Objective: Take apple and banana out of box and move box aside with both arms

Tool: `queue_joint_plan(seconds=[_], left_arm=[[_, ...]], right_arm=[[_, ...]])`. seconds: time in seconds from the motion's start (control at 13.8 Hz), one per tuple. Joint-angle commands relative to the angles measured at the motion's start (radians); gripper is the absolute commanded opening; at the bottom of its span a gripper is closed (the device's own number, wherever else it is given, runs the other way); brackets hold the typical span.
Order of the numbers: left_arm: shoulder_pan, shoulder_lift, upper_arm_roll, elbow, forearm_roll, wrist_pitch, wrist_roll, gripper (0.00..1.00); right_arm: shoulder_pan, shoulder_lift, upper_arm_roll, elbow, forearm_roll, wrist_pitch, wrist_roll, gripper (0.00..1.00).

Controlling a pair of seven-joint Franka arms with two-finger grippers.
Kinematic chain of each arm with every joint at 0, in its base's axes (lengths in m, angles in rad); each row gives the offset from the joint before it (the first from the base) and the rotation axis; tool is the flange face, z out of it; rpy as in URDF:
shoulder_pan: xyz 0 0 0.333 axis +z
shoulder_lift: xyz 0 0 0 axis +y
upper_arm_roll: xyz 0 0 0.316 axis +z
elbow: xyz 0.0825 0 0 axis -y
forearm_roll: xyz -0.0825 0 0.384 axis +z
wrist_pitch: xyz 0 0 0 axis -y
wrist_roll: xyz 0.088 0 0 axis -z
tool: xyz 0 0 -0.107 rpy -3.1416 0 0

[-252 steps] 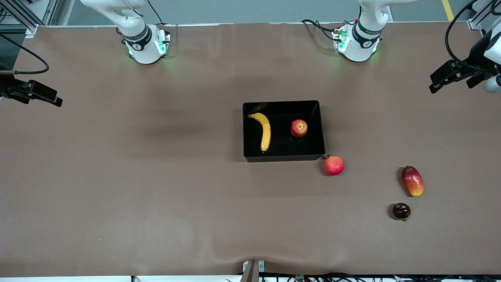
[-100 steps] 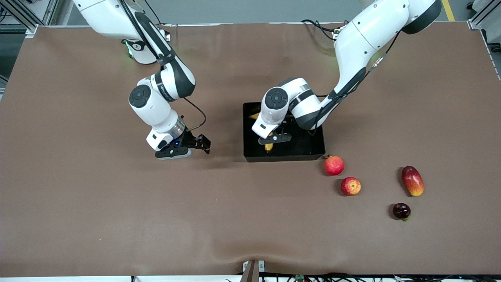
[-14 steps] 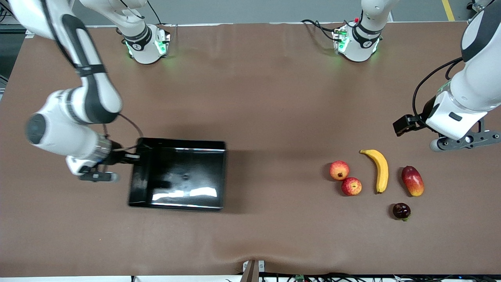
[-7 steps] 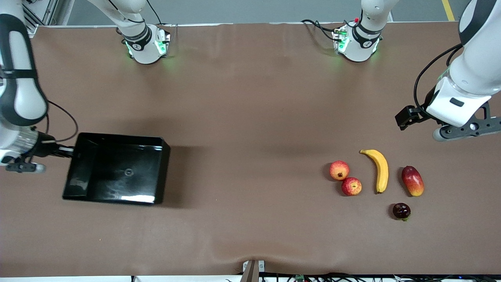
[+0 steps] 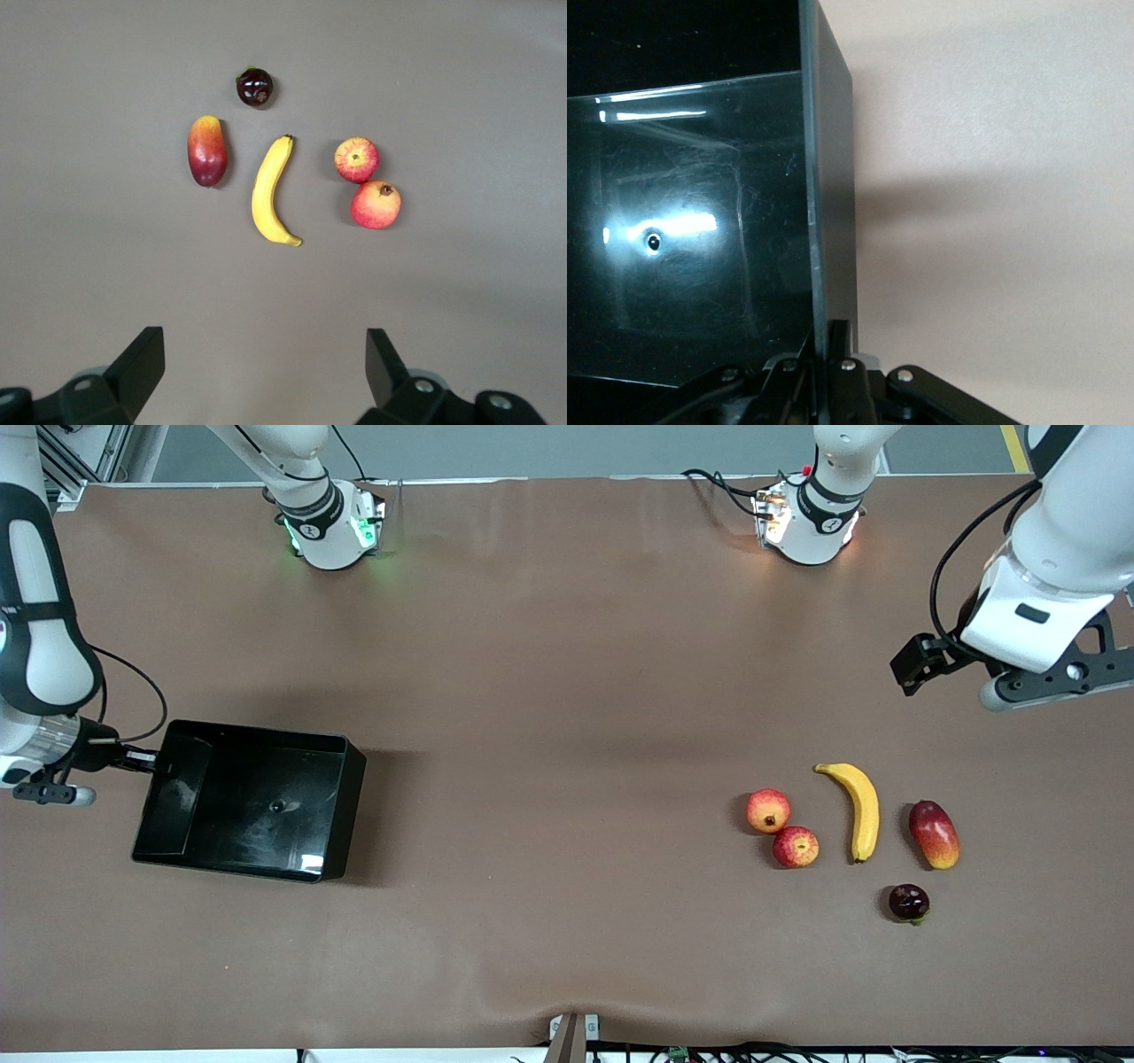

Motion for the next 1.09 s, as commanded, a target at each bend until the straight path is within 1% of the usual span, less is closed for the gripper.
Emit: queue_joint_plan(seconds=[0.0,0.14,0.22,0.36,0.51,0.58,0.65,0.72,0.8,0.87,0.94,1.01], left_arm=[[-0.142,-0.087,0.201,-0.012,-0.078,-0.013,0.059,1.00],[-0.260,-0.109,0.353,-0.018,-0.107,-0.022,0.114,1.00],[-0.309,-0.118,0.408,-0.023,-0.121,-0.025,0.119,1.00],[-0.426,-0.141,0.543,-0.049,-0.142,-0.030,0.123,1.00],[-0.495,-0.153,0.643,-0.058,-0.179,-0.028,0.167,1.00],[-0.509,-0.158,0.671,-0.063,-0.188,-0.024,0.195,1.00],[-0.512,-0.178,0.688,-0.085,-0.207,-0.008,0.209,1.00],[-0.520,-0.201,0.701,-0.116,-0.219,0.014,0.211,1.00],[-0.523,-0.219,0.712,-0.142,-0.219,0.033,0.220,1.00],[-0.523,-0.226,0.714,-0.145,-0.221,0.032,0.234,1.00],[-0.521,-0.224,0.715,-0.145,-0.221,0.032,0.235,1.00],[-0.520,-0.223,0.717,-0.144,-0.221,0.029,0.235,1.00]], right_arm=[[-0.035,0.032,0.024,0.023,0.010,0.021,-0.031,0.00],[-0.044,0.041,0.024,0.021,0.010,0.021,-0.029,0.00],[-0.046,0.044,0.024,0.021,0.010,0.022,-0.028,0.00],[-0.046,0.054,0.023,0.021,0.010,0.021,-0.026,0.00],[-0.046,0.077,0.023,0.020,0.008,0.019,-0.028,0.00],[-0.046,0.086,0.023,0.020,0.004,0.015,-0.029,0.17],[-0.046,0.097,0.023,0.018,0.001,0.012,-0.031,0.40],[-0.046,0.106,0.023,0.018,-0.002,0.012,-0.031,0.58],[-0.046,0.107,0.023,0.020,-0.002,0.013,-0.032,0.59],[-0.044,0.107,0.023,0.020,-0.002,0.013,-0.032,0.60],[-0.044,0.107,0.023,0.020,-0.002,0.013,-0.032,0.67],[-0.044,0.107,0.023,0.021,-0.002,0.013,-0.034,0.78]])
